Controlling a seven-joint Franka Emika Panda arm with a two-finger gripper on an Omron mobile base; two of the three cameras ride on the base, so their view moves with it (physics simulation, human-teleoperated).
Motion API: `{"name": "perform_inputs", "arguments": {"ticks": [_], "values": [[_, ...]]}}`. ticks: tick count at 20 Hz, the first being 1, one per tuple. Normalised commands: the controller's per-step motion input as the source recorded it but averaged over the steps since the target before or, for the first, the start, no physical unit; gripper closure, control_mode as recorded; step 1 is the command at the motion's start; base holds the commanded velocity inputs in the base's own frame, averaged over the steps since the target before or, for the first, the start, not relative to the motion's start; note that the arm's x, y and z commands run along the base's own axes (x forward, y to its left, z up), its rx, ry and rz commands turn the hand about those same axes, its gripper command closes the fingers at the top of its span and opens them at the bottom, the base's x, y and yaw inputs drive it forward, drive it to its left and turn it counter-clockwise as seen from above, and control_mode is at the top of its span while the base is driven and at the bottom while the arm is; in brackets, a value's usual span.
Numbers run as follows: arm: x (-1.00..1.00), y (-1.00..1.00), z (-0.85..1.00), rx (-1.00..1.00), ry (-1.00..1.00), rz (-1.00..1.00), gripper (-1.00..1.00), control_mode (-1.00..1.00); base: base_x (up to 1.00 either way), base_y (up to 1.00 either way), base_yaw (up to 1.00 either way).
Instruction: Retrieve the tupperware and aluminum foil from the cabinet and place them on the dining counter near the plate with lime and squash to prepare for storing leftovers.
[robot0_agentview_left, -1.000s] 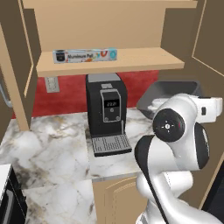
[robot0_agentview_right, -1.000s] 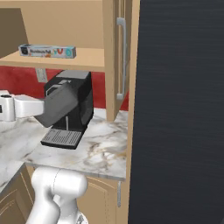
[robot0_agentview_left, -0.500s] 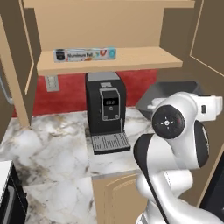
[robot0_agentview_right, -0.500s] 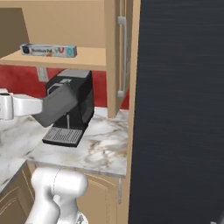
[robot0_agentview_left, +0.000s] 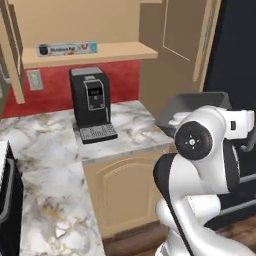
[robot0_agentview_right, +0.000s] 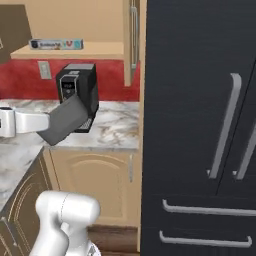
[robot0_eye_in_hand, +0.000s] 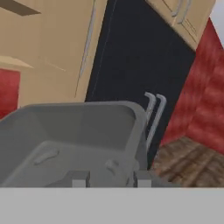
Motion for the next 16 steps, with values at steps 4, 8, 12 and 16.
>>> {"name": "perform_inputs", "arguments": {"ticks": [4,8,12,16], "values": [[0.0,0.0,0.0,0.0,0.0,0.0,1.0,1.0,-0.52,0.0,-0.71],[0.0,0.0,0.0,0.0,0.0,0.0,1.0,1.0,0.0,0.0,-0.85],[0.0,0.0,0.0,0.0,0.0,0.0,1.0,1.0,0.0,0.0,-0.84],[0.0,0.0,0.0,0.0,0.0,0.0,1.0,1.0,0.0,0.0,-0.84]]}}
